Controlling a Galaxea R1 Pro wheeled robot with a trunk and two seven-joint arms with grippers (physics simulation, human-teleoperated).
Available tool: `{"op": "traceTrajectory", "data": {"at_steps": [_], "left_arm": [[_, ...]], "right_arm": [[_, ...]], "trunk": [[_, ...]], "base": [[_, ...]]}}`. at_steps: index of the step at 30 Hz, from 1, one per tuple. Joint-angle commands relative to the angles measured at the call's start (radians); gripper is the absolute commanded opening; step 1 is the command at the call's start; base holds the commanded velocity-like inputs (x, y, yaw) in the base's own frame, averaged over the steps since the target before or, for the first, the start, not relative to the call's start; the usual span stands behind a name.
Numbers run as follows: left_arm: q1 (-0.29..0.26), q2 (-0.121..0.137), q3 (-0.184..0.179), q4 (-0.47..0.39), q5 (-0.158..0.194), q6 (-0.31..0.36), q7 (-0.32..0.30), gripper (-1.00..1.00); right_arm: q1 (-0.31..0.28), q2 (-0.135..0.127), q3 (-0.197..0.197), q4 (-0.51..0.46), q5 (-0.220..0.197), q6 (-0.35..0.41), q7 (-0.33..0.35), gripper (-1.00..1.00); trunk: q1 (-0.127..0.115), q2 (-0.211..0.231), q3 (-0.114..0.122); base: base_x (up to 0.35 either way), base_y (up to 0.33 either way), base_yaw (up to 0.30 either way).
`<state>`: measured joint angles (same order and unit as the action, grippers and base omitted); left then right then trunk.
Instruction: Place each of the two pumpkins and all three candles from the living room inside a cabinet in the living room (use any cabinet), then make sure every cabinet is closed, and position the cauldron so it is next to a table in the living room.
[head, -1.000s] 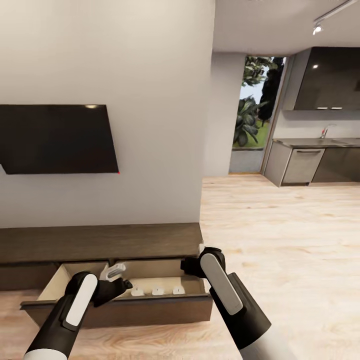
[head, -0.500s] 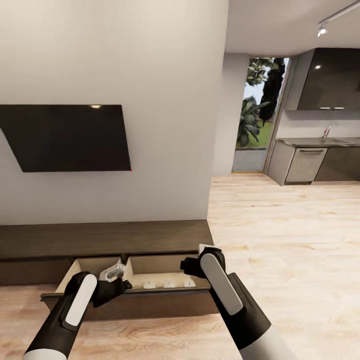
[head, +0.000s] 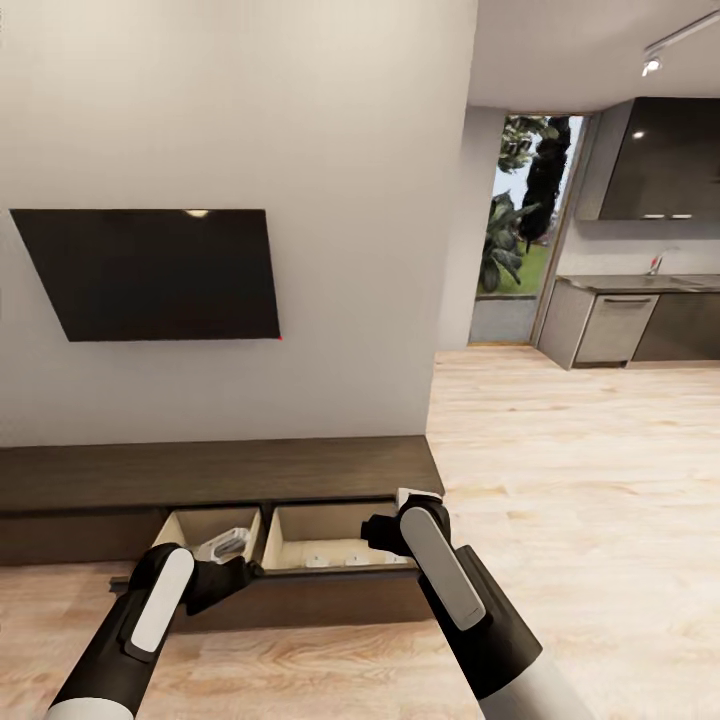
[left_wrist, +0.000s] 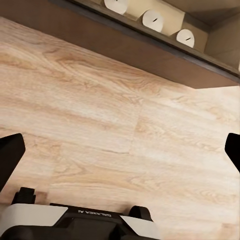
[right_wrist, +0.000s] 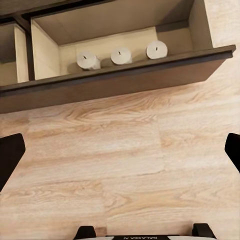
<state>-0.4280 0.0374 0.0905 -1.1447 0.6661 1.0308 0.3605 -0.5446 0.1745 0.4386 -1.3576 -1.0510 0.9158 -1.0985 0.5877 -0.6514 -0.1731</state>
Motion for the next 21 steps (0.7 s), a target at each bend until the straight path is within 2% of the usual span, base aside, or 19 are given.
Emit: {"op": "traceTrajectory", "data": {"at_steps": [1,8,21], "left_arm": [[0.0,0.0,0.0,0.0,0.0,0.0,0.0,1.0],[0.0,-0.002,-0.002,-0.001,0.0,-0.001,0.001,1.0],[0.0,-0.002,-0.004,0.0,-0.011,-0.004,0.007,1.0]], "right_arm": [[0.0,0.0,0.0,0.0,0.0,0.0,0.0,1.0],[0.0,0.0,0.0,0.0,0.0,0.001,0.0,1.0],[0.0,0.0,0.0,0.004,0.002,0.001,0.0,1.0]], "trunk": [[0.0,0.0,0.0],[0.0,0.0,0.0],[0.05,-0.091,-0.041]], "base": [[-0.05,0.027,0.0],[-0.014,0.007,0.0],[0.0,0.0,0.0]]}}
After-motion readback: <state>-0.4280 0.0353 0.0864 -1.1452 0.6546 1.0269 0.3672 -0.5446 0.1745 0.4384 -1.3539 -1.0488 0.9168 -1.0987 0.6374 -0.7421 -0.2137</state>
